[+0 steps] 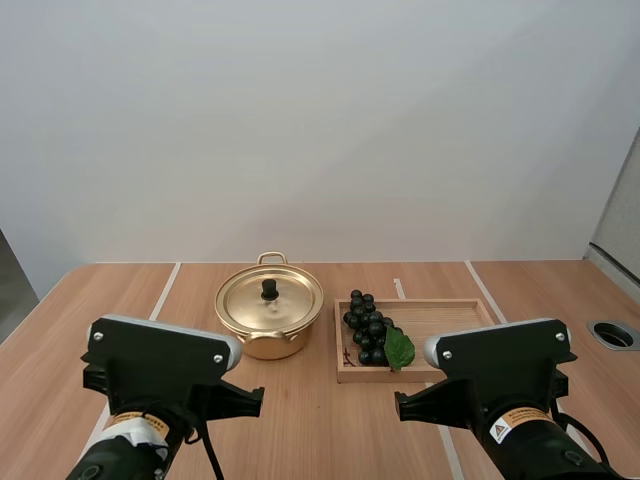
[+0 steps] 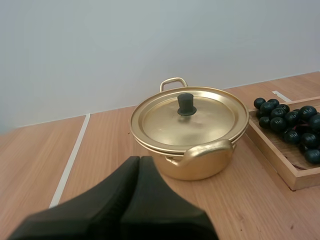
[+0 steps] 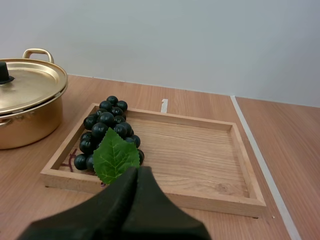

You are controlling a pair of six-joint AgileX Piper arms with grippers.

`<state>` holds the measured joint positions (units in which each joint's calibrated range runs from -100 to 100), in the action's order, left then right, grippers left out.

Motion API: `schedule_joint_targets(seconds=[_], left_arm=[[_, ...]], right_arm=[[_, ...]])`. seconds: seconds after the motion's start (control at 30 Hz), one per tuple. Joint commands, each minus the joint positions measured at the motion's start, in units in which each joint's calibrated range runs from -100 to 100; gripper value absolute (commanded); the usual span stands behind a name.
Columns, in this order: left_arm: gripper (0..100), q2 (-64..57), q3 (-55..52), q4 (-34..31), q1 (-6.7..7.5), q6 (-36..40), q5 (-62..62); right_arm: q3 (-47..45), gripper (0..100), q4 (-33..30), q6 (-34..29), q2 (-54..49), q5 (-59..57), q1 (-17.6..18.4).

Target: Open the pot, put the pineapple inside, and close it

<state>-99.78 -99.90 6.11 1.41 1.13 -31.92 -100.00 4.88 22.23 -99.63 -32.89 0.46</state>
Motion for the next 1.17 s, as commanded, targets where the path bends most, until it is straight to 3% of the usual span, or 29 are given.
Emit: schedule_joint_targets(seconds=[0.0,0.33,1.13], left_arm=[[0,-0.22,-0.1,0.03,-0.06,0.64,1.64],[0,-0.22,-0.1,0.03,-0.06,0.64,1.82],[0,-0.22,-0.1,0.03,-2.04,0.76,1.78]], right_arm=[[0.0,0,-0.57,0.56,-0.37,-0.09,0.05],[0.0,0,-0.57,0.56,-0.37,-0.09,0.05],[0.0,0,0.05,0.54,-0.37,5.64,0.05]])
